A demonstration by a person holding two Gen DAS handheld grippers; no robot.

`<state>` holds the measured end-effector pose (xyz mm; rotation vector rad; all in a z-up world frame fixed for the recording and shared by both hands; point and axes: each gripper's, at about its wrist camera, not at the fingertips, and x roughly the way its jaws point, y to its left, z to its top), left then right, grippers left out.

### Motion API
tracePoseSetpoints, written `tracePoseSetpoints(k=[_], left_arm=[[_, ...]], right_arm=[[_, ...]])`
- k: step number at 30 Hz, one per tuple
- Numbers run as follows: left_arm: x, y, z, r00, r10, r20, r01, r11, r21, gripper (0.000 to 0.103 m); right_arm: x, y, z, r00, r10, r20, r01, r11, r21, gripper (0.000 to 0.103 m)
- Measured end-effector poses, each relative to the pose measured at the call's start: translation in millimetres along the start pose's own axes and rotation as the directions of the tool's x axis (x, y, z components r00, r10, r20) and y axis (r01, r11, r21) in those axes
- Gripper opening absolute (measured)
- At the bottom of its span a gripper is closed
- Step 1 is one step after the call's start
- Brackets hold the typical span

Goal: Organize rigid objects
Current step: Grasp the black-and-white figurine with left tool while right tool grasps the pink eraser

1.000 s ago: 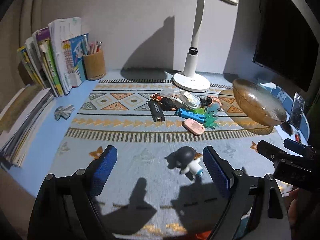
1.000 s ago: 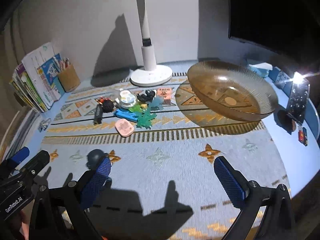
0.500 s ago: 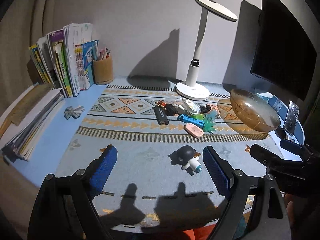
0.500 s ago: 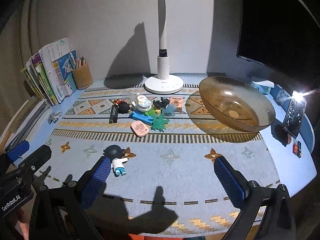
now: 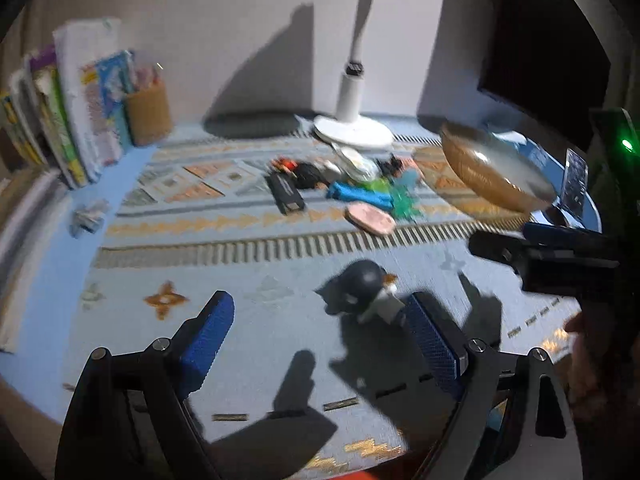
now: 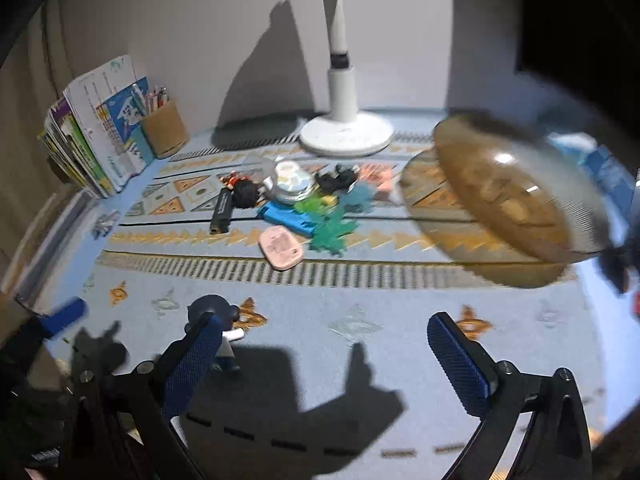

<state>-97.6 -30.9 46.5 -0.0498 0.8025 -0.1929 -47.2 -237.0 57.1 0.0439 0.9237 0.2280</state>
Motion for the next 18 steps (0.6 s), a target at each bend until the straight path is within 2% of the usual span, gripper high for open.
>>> tracePoseSetpoints(k=[4, 6, 13, 15, 18], left_arm=[[26.7, -2.7, 0.5, 0.997, -0.060, -0.058, 0.060, 0.998, -0.012, 0.087], [39.2, -6.0, 0.7, 0.993, -0.086, -0.085, 0.085, 0.996, -0.018, 0.087], [71.7, -26.0, -2.4, 0.976, -0.148, -0.158, 0.147, 0.989, -0.017, 0.086], [76.5, -30.5, -1.7, 0.976, -0.142, -0.162, 0.142, 0.990, -0.012, 0.085], [83.5, -36.3, -2.5, 0.980, -0.104, -0.167, 0.107, 0.994, 0.010, 0.077]], right_arm=[[38.4, 3.2, 9.4, 0.995, 0.070, -0.065, -0.071, 0.997, -0.026, 0.079], [59.5, 6.1, 14.3, 0.990, 0.098, -0.102, -0.103, 0.994, -0.036, 0.075], [102.5, 23.0, 30.4, 0.979, 0.121, -0.162, -0.136, 0.987, -0.085, 0.075], [110.7, 30.1, 34.3, 0.981, 0.105, -0.161, -0.124, 0.985, -0.116, 0.074], [120.0, 39.9, 38.7, 0.988, 0.058, -0.144, -0.082, 0.982, -0.170, 0.071]])
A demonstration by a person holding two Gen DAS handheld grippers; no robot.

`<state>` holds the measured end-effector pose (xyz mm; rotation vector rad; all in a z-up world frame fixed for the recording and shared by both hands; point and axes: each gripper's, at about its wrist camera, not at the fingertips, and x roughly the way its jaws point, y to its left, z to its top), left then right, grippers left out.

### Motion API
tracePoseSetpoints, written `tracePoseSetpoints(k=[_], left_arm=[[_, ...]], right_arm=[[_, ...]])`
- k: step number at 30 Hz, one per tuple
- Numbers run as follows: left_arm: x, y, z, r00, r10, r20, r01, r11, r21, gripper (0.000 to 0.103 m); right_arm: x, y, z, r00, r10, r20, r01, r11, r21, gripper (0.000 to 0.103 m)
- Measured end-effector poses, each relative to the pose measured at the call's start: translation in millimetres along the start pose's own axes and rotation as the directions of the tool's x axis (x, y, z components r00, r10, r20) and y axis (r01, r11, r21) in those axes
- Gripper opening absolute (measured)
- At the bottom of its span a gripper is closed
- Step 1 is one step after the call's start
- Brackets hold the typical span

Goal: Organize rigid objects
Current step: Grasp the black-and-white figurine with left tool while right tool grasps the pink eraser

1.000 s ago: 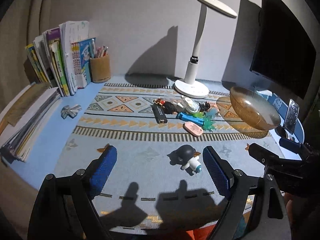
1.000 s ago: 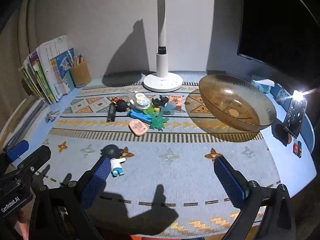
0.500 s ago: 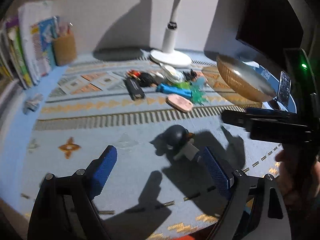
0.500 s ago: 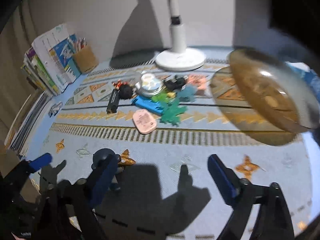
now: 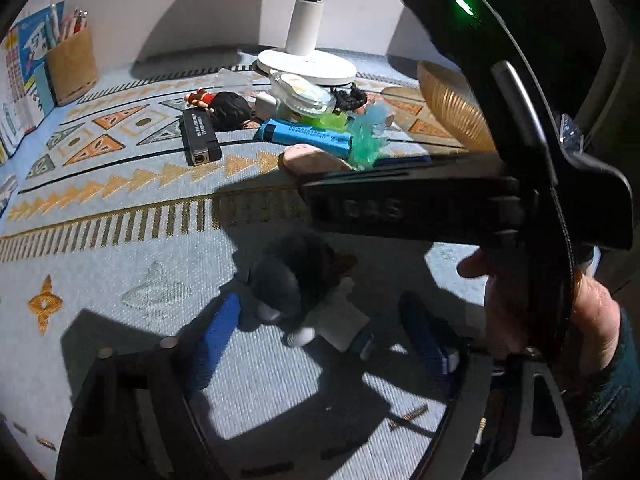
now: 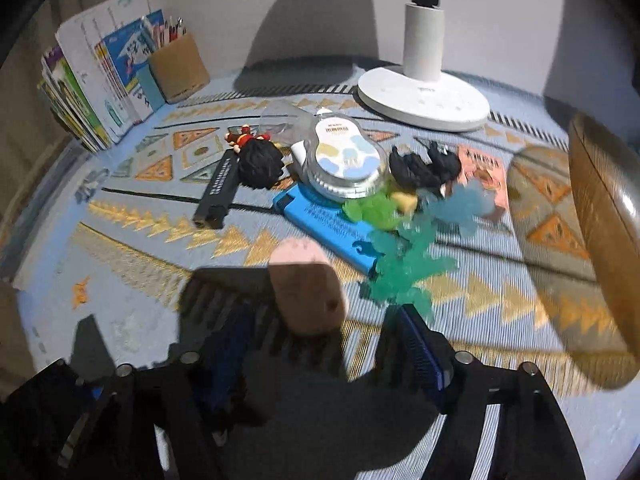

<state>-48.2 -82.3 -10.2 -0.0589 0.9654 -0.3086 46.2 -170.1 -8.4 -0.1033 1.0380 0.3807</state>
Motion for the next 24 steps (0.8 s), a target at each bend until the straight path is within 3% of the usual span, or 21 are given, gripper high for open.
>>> tracePoseSetpoints(k=[3, 5, 6, 7, 18, 19, 24], left_arm=[[-1.4, -3.8, -1.2, 0.998, 0.051, 0.021, -0.052, 0.998, 0.035, 0.062], [-3.8, -0.9, -2.5, 0.999, 0.044, 0.019, -0.045, 0.998, 0.051, 0.056], [-5.4, 1.6, -2.4, 0.999, 0.037, 0.017, -0.038, 0.998, 0.051, 0.055], [-7.3, 4.8, -2.9, 0.999, 0.033, 0.018, -0.034, 0.998, 0.050, 0.052], [-16.1, 30.9, -7.5, 0.999, 0.044, 0.018, -0.044, 0.998, 0.042, 0.053], [-14.7, 30.5, -6.7, 0.999, 0.039, 0.014, -0.039, 0.998, 0.042, 0.057], [-15.5, 29.5, -7.6, 0.999, 0.037, 0.012, -0.037, 0.999, 0.021, 0.059]], right_arm=[[5.2, 3.1, 3.9, 1.000, -0.019, 0.010, 0.019, 0.999, -0.034, 0.068], [5.5, 7.0, 2.8, 0.999, -0.050, 0.021, 0.051, 0.996, -0.067, 0.057], [3.4, 8.0, 1.3, 0.998, -0.050, 0.028, 0.052, 0.995, -0.079, 0.043], [0.8, 8.2, 0.1, 0.999, -0.019, 0.031, 0.022, 0.996, -0.082, 0.038], [-26.8, -0.3, -38.2, 0.999, 0.034, 0.026, -0.033, 0.999, -0.034, 0.039], [-27.4, -0.8, -38.9, 0.999, 0.039, 0.024, -0.038, 0.999, -0.033, 0.042], [-24.4, 5.4, -37.3, 0.999, 0.041, 0.031, -0.039, 0.997, -0.064, 0.051]])
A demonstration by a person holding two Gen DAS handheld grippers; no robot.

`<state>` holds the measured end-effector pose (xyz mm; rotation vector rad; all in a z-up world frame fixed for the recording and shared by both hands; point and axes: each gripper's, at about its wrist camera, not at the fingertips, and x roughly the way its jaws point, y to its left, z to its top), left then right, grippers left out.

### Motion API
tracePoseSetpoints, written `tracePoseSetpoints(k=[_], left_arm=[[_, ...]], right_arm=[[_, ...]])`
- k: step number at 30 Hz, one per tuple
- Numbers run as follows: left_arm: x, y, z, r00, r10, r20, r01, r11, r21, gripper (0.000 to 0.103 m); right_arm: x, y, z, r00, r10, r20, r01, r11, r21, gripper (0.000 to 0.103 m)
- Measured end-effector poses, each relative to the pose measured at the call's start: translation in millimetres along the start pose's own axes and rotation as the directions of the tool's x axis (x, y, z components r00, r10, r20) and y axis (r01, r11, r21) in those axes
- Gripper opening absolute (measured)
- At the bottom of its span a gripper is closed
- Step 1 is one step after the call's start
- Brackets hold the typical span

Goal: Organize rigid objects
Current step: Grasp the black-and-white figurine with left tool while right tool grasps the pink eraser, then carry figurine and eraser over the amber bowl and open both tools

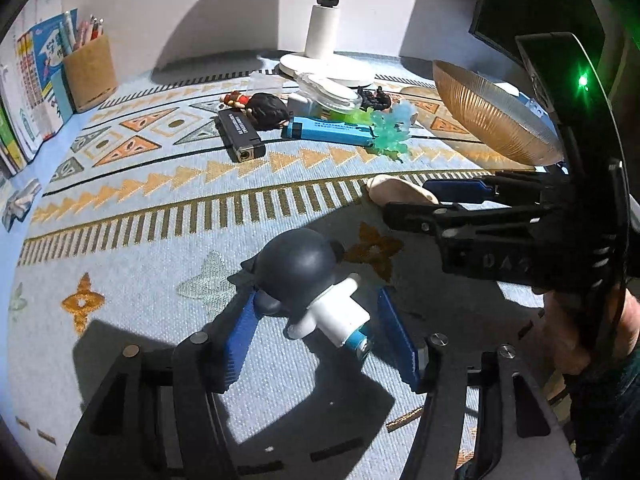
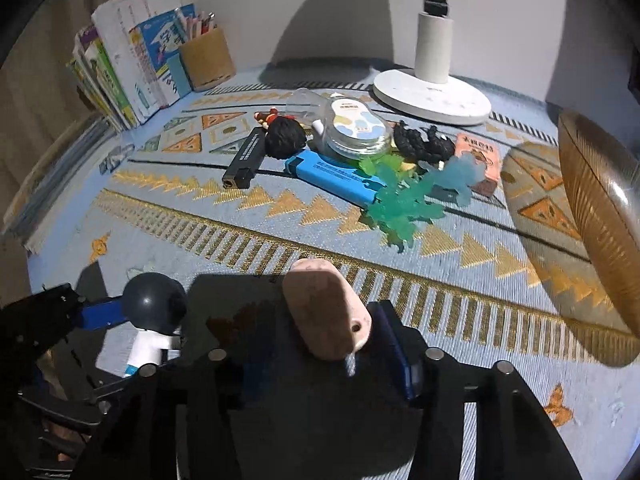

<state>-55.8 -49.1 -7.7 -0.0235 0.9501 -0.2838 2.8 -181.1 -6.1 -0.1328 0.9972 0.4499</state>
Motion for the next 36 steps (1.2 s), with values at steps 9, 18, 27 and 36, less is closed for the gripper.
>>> tracePoseSetpoints(k=[9, 18, 27, 36], left_arm=[[1.1, -5.0, 3.9, 0.998, 0.051, 0.026, -0.051, 0.998, -0.027, 0.051], [-41.1, -45.5, 52.7, 0.983, -0.009, 0.186, -0.003, 0.998, 0.065, 0.050], [-59.2, -130.3, 142.4, 0.929, -0.251, 0.271, 0.186, 0.951, 0.245, 0.051], [29.4, -191.2, 175.8, 0.948, -0.306, 0.090, 0.263, 0.910, 0.322, 0.051]], right_arm=[[-11.6, -1.9, -8.4, 0.999, -0.019, 0.043, 0.019, 1.000, -0.006, 0.040], [-121.0, -75.1, -1.2, 0.947, -0.153, 0.281, 0.115, 0.982, 0.147, 0.040], [-216.0, -175.3, -2.8, 0.845, -0.429, 0.320, 0.311, 0.880, 0.359, 0.040], [-167.3, -231.5, -12.6, 0.928, -0.347, 0.138, 0.273, 0.882, 0.383, 0.040]])
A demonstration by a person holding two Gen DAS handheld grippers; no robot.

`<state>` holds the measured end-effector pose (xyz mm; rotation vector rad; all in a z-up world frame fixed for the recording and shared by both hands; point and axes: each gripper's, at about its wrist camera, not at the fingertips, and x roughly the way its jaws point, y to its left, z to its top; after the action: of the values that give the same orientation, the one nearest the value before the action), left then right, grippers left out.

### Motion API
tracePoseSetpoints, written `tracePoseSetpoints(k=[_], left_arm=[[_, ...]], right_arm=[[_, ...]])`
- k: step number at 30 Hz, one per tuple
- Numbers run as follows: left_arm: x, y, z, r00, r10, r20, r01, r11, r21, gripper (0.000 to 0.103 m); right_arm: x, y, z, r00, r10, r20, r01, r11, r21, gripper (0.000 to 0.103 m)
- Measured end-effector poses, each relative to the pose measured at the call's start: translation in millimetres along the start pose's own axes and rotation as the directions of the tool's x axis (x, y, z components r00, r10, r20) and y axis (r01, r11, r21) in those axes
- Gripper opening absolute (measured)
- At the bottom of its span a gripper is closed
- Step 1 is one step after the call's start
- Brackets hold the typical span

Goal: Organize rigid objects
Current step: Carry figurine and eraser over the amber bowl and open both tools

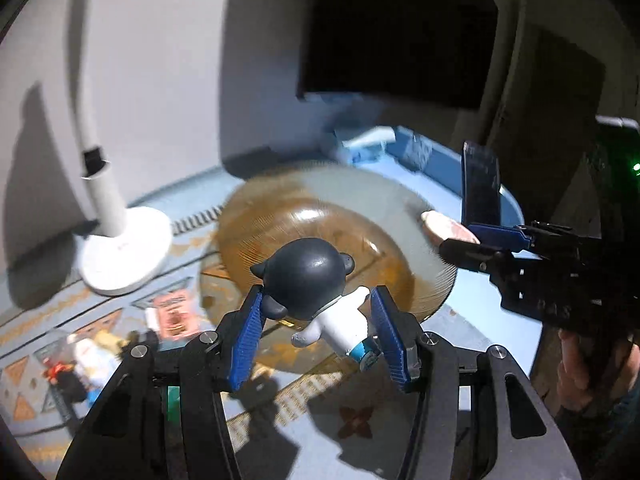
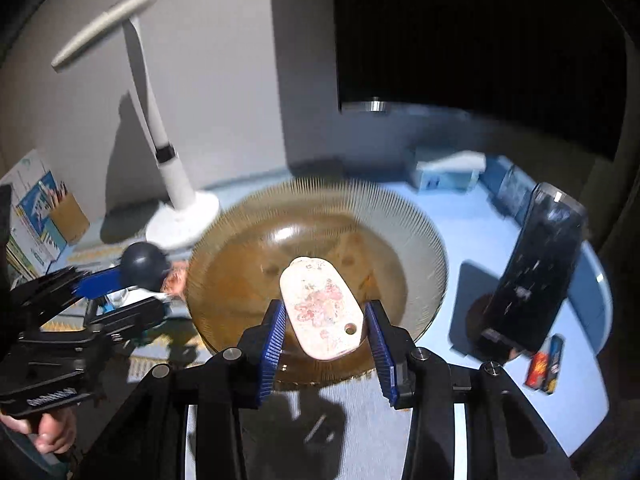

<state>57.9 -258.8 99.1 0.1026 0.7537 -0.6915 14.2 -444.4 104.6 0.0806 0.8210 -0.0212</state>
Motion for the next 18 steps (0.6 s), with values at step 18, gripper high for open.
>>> tracePoseSetpoints(k=[18], left_arm=[[49.3, -7.5, 6.7, 0.994, -0.035, -0.108, 0.038, 0.999, 0.031, 0.062]], right_arm=[[52.2, -7.8, -13.5, 0.985, 0.001, -0.172, 0.002, 1.000, 0.018, 0.044]])
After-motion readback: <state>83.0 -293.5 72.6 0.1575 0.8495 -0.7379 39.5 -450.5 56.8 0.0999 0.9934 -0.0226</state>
